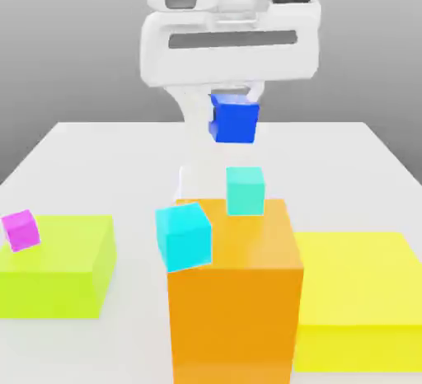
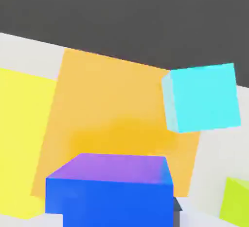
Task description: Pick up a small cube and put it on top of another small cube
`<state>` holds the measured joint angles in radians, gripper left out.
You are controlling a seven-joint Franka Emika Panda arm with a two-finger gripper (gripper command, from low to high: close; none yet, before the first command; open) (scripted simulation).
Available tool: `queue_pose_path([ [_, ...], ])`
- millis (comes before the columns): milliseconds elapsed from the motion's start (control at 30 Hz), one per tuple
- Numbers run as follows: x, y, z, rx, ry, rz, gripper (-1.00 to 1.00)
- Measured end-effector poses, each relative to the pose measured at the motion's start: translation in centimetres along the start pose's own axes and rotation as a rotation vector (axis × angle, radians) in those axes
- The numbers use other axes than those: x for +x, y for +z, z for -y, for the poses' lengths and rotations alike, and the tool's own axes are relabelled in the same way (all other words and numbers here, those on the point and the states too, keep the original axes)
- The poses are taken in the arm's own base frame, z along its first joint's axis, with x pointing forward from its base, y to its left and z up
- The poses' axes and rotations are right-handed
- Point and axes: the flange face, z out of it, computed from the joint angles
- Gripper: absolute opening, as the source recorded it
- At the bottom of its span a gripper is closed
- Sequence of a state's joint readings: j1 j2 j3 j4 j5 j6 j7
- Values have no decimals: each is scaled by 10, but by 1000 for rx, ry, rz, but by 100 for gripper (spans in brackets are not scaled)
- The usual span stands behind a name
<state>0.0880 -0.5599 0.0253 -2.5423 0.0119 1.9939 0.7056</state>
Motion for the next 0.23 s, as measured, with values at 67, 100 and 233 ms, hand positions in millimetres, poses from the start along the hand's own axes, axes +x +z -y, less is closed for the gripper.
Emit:
queue_pose_path([
  [67, -4, 25, 1, -1, 9, 11, -100],
  [100, -5, 39, 1, -1, 11, 13, -100],
  [233, -7, 62, 0, -1, 12, 14, 100],
])
